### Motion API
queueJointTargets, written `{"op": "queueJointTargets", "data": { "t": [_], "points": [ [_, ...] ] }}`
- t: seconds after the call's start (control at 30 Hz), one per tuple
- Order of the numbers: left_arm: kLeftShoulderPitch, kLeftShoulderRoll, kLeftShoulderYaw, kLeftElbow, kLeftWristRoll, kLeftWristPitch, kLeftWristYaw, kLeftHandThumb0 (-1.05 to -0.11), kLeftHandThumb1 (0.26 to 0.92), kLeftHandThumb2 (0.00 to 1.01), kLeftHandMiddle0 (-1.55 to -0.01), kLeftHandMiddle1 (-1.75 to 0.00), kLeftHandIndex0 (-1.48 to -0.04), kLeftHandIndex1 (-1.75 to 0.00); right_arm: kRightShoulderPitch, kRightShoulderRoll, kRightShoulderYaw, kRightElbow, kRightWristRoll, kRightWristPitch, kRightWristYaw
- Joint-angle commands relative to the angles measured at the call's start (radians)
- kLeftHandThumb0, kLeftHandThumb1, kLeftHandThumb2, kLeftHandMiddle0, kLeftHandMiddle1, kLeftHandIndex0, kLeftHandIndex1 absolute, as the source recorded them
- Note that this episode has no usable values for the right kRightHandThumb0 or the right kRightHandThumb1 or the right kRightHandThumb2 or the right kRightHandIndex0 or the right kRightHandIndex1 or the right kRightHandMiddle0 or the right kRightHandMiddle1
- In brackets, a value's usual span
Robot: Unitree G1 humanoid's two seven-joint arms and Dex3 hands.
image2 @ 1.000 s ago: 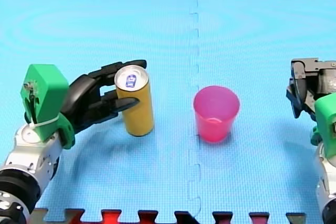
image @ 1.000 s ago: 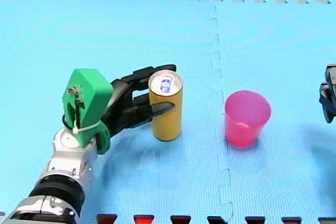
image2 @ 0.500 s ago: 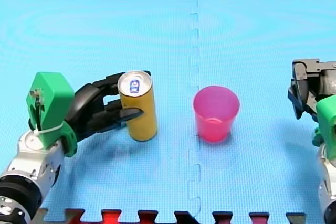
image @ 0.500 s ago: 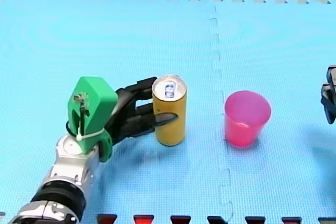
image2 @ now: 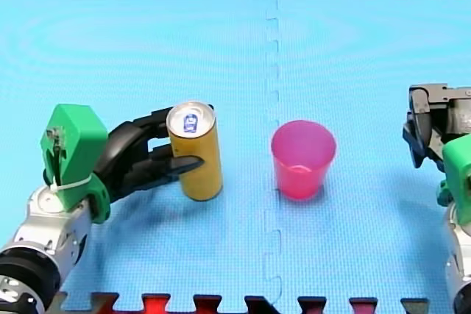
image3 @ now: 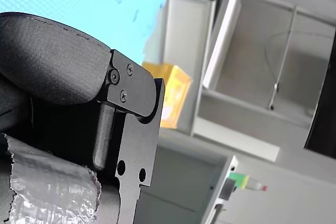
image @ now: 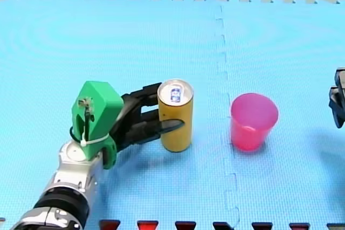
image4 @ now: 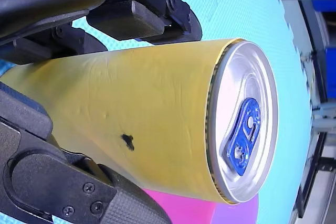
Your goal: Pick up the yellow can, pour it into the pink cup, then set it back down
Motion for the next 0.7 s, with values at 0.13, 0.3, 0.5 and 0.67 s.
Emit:
{"op": "queueJointTargets", "data": {
  "t": [0.13,0.3,0.5,0.67],
  "points": [
    [-0.011,-0.014,0.002,0.009,0.004,-0.014,0.016,-0.658,0.69,0.0,-0.51,0.0,-0.46,0.0,0.007,-0.002,-0.001,-0.011,0.003,-0.001,-0.001],
    [-0.006,-0.044,0.004,0.013,0.014,-0.05,0.091,-0.654,0.694,0.0,-0.52,-0.01,-0.46,0.0,0.009,-0.003,-0.001,-0.015,0.004,0.001,0.001],
    [0.009,-0.092,-0.019,0.002,0.084,-0.1,0.362,-0.652,0.71,0.0,-0.83,-0.07,-0.71,-0.05,0.008,-0.003,0.0,-0.015,0.002,0.004,0.0],
    [0.005,-0.128,0.008,0.013,0.078,-0.104,0.511,-0.461,0.738,0.01,-1.19,-0.07,-1.07,-0.05,0.005,-0.003,0.0,-0.012,-0.003,-0.001,-0.007]
  ]
}}
